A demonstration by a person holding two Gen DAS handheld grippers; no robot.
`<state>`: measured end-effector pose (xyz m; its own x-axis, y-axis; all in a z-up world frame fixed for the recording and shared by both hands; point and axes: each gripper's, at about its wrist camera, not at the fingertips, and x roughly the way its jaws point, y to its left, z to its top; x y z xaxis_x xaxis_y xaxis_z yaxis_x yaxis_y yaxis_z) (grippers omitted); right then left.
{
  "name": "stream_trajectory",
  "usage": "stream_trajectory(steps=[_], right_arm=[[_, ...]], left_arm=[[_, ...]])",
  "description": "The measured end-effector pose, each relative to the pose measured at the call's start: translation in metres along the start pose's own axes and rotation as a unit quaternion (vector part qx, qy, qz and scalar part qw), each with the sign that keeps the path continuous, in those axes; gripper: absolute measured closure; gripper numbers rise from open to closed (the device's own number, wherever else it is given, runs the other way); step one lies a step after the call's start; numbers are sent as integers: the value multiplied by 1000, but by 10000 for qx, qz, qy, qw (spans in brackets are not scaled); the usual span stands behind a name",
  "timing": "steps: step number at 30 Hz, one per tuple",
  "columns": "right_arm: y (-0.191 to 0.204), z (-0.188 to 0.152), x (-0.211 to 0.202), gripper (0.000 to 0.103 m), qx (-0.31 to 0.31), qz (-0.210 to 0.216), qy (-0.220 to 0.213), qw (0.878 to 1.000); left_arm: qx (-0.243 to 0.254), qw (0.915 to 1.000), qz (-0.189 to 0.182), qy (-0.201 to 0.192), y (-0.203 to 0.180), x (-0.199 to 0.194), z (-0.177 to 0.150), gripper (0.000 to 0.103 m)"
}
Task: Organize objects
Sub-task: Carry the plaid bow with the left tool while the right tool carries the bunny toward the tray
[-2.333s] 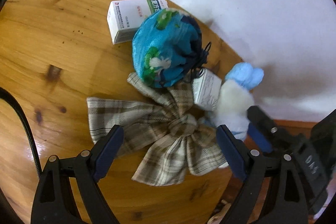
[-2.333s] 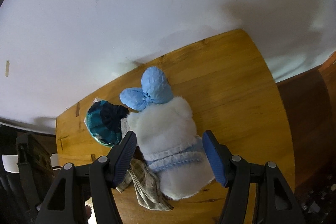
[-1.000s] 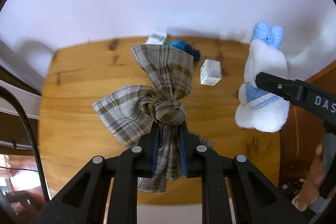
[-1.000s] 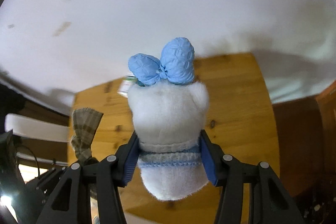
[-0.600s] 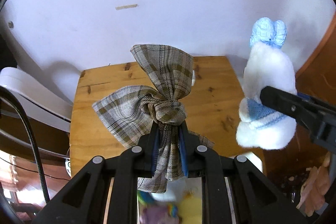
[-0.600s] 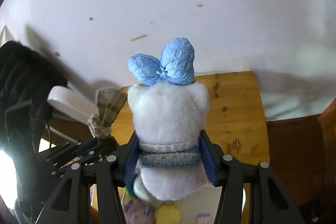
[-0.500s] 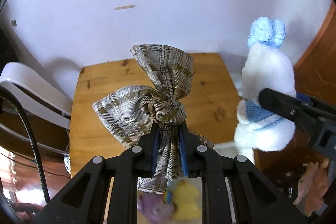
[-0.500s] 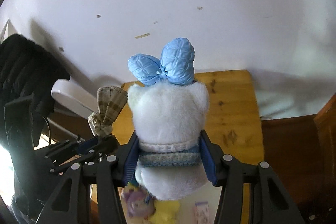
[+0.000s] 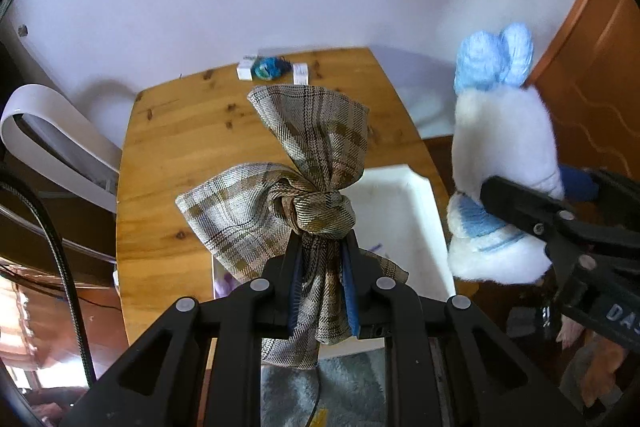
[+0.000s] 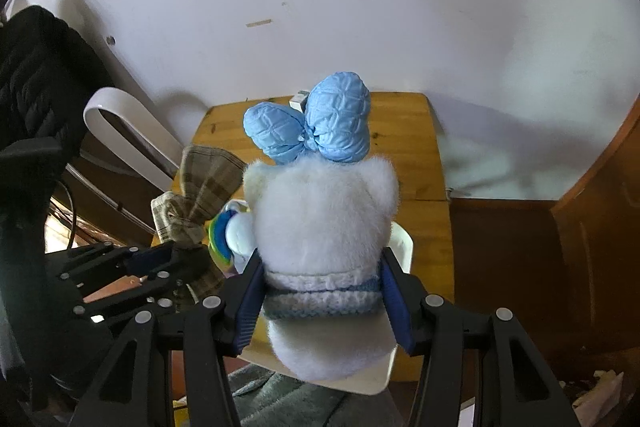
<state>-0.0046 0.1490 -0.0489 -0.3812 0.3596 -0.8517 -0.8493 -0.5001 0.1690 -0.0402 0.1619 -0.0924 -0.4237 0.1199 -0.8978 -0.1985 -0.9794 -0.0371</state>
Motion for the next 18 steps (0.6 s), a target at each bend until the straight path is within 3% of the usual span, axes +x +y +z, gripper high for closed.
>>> stream_trajectory(steps=[14,18], right_arm=[[6,-20,11,45,-225,-119,419,9988],[7,-20,7,39,-248,-115,388,9989]], left_arm=[[220,9991,179,314,-20,16,-11,76],[247,9986,208,413,-21,21,-12,62]])
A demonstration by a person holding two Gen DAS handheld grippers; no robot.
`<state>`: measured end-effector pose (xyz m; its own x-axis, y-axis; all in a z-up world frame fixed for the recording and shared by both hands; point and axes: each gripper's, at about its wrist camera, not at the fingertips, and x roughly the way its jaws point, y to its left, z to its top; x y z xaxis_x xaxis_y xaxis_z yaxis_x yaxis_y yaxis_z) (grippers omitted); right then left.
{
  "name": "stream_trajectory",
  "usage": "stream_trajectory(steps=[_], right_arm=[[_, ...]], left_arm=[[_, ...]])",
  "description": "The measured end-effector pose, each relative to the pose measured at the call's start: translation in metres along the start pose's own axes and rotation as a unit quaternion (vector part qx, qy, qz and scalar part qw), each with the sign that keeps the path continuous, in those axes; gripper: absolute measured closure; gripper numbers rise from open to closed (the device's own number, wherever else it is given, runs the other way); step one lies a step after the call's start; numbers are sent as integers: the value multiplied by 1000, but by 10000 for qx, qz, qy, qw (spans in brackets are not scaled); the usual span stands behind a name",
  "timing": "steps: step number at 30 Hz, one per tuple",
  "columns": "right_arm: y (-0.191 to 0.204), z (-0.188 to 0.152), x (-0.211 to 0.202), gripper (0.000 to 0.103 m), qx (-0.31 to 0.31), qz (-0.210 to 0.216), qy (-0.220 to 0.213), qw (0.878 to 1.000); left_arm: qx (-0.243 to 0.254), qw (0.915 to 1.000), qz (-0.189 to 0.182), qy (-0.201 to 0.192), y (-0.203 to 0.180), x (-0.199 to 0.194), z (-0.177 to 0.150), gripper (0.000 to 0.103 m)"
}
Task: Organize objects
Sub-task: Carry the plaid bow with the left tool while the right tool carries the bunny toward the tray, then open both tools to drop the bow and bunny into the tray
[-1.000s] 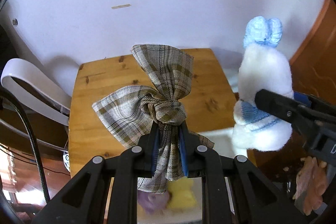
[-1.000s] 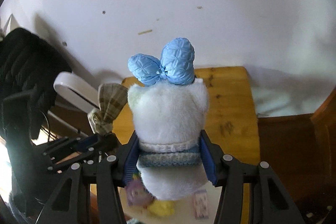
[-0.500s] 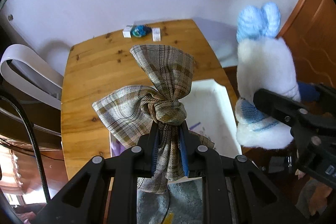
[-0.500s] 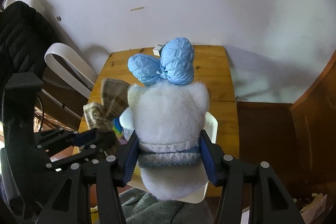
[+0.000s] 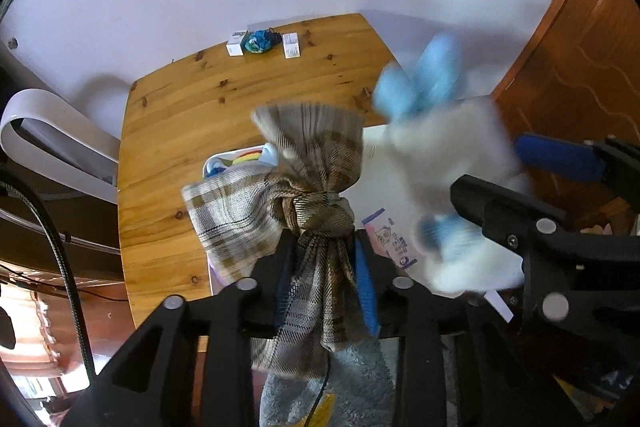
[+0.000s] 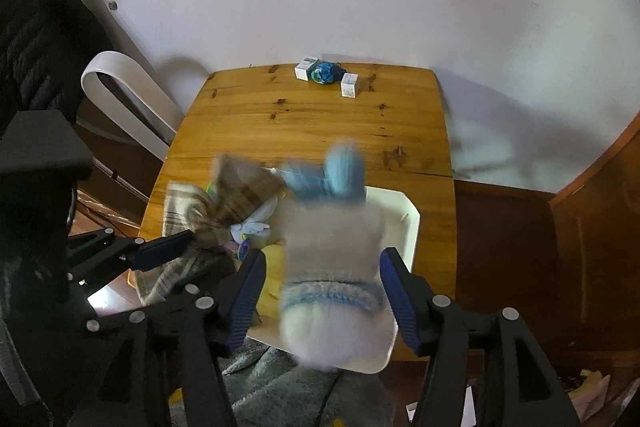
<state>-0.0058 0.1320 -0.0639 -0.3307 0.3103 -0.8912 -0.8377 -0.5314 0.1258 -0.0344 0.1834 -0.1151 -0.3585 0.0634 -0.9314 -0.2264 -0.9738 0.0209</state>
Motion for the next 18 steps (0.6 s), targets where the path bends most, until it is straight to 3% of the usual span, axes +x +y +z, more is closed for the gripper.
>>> stream_trajectory(steps=[4,6,7,18], right_arm=[[1,0,0,37,-6,-81,-12,10000],[2,-1,0,37,15,-73,-9,10000],[3,-1,-1,37,17,-79,-18,10000],[4,0,-3,37,-12,-116,-99,9999]], left_arm=[[-32,9999,-33,-91,1,-4,1,49],[-70,9998,-32,-156,3,-7,1,26],[-87,9998,-16,-189,3,-8,1,24],[-245,9996,36,-106,6,-7,2,23]])
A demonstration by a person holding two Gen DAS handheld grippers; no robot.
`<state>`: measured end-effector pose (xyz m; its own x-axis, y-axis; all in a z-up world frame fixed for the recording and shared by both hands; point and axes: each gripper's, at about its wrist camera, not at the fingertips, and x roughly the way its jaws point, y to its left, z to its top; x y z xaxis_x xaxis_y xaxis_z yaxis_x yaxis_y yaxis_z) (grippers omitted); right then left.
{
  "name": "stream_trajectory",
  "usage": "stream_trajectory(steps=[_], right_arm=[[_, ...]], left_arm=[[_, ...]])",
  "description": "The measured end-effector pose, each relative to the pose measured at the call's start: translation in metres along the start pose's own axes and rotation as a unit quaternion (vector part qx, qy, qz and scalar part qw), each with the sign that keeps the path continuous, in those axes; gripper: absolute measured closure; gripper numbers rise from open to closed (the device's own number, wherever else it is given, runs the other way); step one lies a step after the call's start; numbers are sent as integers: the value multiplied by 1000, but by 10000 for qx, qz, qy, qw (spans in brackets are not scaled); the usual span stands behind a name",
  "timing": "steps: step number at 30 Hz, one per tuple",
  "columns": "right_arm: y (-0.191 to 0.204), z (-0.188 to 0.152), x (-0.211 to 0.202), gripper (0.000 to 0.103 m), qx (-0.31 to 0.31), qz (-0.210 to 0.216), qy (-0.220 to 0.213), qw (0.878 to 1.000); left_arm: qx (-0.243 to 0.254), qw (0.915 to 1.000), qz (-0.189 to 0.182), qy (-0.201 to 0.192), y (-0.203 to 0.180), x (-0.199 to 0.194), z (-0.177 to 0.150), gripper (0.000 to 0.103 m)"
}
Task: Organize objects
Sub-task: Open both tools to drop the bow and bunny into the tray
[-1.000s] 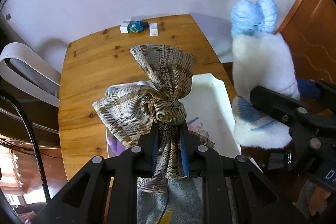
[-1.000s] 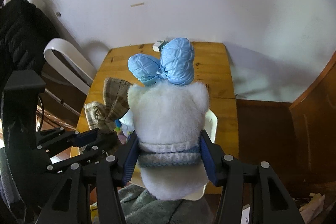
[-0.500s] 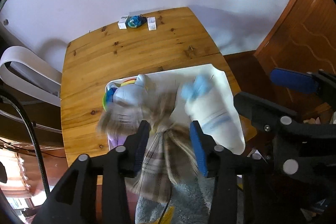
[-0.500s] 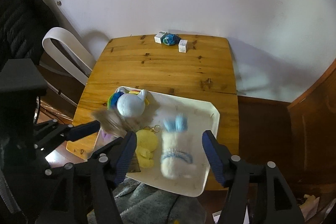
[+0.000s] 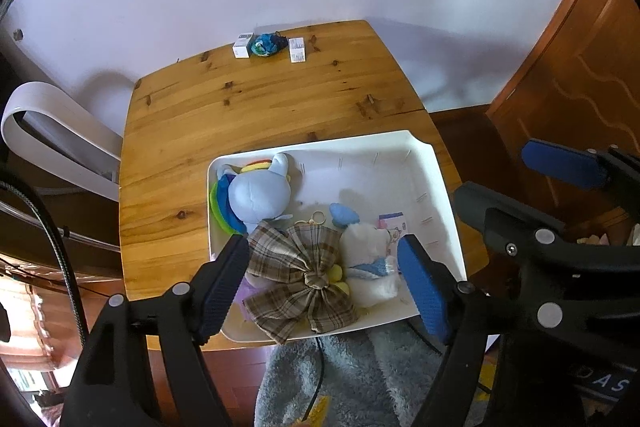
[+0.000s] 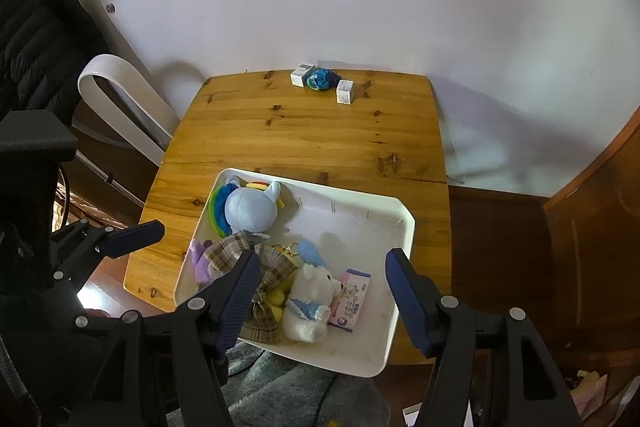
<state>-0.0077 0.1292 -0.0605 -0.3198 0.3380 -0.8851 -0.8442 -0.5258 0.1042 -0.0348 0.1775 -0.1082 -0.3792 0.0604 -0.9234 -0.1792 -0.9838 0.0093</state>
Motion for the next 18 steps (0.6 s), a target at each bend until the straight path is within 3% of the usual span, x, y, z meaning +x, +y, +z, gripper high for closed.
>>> stream_trajectory(steps=[18], right_arm=[[-11,3,-15,35,142,170,-151,9996]], left_arm=[[12,9997,214,-98,-6,-9,1,23]])
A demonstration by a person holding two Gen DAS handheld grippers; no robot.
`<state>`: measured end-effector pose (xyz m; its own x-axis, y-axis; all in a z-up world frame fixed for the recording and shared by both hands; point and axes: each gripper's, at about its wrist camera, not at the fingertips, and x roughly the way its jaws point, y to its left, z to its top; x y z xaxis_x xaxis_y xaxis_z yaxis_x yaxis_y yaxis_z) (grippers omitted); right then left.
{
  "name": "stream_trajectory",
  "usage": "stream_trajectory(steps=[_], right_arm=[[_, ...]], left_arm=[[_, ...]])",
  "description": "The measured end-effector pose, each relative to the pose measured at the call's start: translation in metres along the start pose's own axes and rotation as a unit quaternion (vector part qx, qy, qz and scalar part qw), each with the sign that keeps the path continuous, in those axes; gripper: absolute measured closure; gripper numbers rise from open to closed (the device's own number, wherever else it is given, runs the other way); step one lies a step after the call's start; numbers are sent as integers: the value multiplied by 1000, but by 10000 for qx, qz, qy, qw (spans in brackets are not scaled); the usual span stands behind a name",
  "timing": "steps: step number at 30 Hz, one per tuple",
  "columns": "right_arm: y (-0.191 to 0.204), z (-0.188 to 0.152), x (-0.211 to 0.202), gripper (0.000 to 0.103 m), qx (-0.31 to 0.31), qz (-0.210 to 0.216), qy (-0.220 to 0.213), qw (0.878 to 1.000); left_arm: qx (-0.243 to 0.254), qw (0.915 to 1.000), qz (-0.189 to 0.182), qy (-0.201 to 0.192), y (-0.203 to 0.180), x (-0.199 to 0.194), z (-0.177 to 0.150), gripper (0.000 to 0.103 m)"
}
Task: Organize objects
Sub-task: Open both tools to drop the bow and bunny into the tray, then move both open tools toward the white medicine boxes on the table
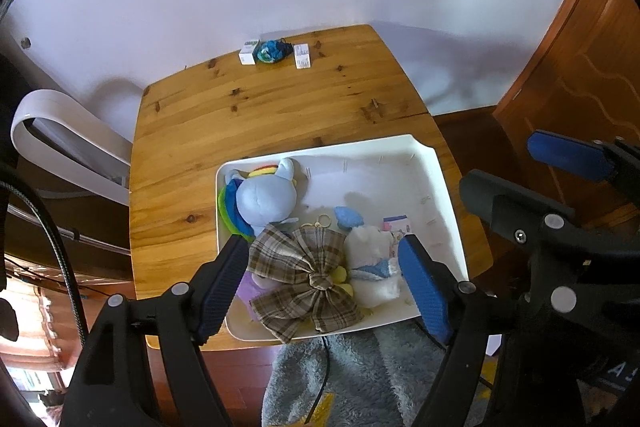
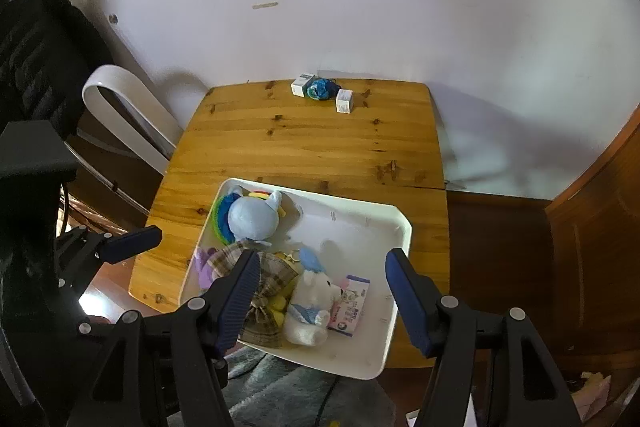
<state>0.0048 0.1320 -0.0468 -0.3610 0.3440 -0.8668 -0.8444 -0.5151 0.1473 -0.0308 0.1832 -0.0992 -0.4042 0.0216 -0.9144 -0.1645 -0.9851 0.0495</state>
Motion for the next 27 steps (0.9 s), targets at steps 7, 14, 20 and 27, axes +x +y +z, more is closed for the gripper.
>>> stream_trajectory(steps=[7,14,20,27], right_arm=[[-9,4,-21,25,115,118,-354,9992],[-12,19,-42,22,72,352,-734,9967],[-5,42,-46,22,-167,145,-1111,9936],[18,88,-23,22,-895,-507,-1425,9844]], left_arm=[[29,9996,111,-263,-2,-16,4,20],[-183,9979,258,-565,17,-38,18,18],[-417,9932,574,-926,50,-62,43,12],[-371,9899,729,-1157,82,-62,102,11]])
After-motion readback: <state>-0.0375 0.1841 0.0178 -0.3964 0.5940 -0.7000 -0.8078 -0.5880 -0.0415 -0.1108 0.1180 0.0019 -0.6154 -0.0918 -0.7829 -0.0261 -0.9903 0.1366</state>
